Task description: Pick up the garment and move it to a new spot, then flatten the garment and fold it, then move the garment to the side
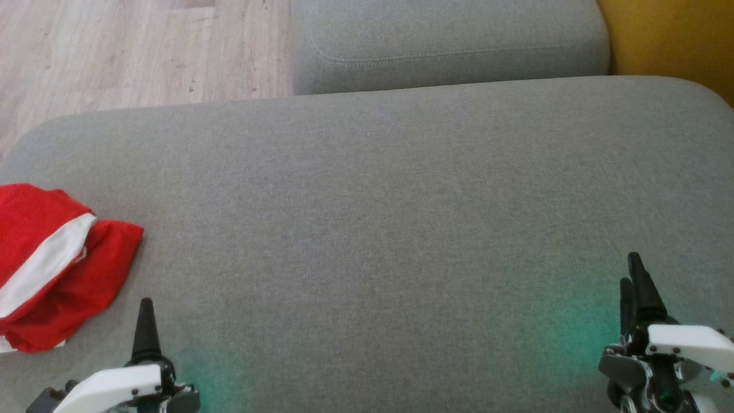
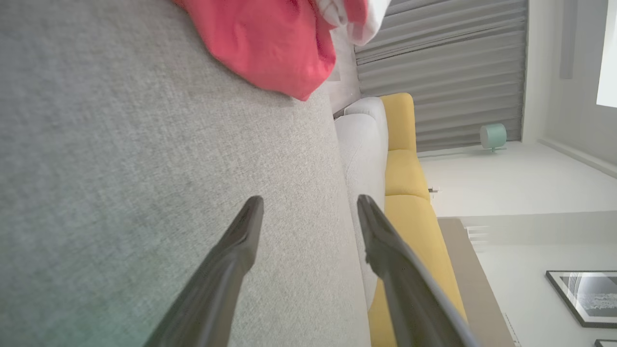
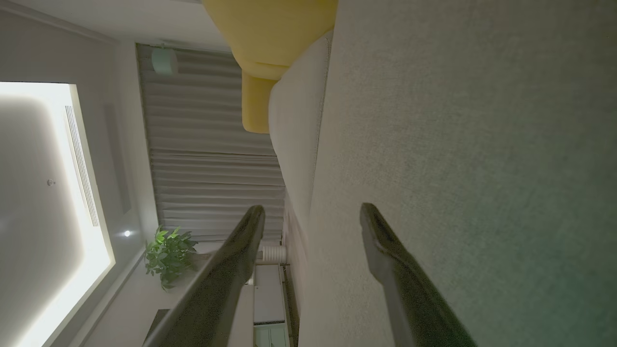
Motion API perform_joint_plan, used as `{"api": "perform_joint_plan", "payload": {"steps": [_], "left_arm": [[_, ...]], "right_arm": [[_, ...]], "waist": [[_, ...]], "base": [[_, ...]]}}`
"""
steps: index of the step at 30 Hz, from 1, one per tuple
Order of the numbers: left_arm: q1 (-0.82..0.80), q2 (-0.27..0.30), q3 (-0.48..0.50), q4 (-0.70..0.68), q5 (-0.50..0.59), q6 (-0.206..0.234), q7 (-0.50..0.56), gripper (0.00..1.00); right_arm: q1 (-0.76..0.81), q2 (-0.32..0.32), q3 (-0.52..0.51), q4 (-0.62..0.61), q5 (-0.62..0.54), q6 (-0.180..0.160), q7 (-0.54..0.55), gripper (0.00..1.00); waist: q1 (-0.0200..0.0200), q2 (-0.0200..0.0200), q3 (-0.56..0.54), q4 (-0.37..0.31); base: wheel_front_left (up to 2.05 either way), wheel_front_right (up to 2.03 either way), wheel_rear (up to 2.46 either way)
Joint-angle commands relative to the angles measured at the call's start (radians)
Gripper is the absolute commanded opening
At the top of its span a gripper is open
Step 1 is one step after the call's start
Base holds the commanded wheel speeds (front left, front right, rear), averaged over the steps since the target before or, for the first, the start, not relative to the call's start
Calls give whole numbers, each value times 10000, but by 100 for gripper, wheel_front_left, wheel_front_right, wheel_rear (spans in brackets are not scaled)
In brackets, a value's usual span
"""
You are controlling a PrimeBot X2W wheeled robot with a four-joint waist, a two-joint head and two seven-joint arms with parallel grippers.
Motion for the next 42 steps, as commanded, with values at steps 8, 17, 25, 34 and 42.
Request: {"api": "perform_joint_plan", "payload": {"steps": [8, 17, 25, 34, 42], "left_arm": [[-600, 164, -78, -534, 1396, -16, -321, 100], [-800, 287, -246, -524, 2618, -22, -585, 100], [-919, 350, -438, -549, 3829, -9, -819, 100], [-912, 453, -707, -508, 5016, 145, -1053, 100], [-935, 568, -1015, -412, 6069, 299, -1287, 100]], "right_arm": [[-812, -333, 301, -320, -1160, -2, -348, 100], [-1172, -409, 670, -190, -2143, -2, -614, 100], [-1389, -465, 1063, -62, -3225, -3, -850, 100], [-1473, -516, 1444, 160, -4271, -3, -1086, 100], [-1628, -550, 1767, 502, -5323, -4, -1321, 100]], "waist": [[0, 0, 51, -14], [0, 0, 112, -31], [0, 0, 154, -56], [0, 0, 184, -95], [0, 0, 210, -115]], "base": [[0, 0, 0], [0, 0, 0], [0, 0, 0], [0, 0, 0], [0, 0, 0]]}}
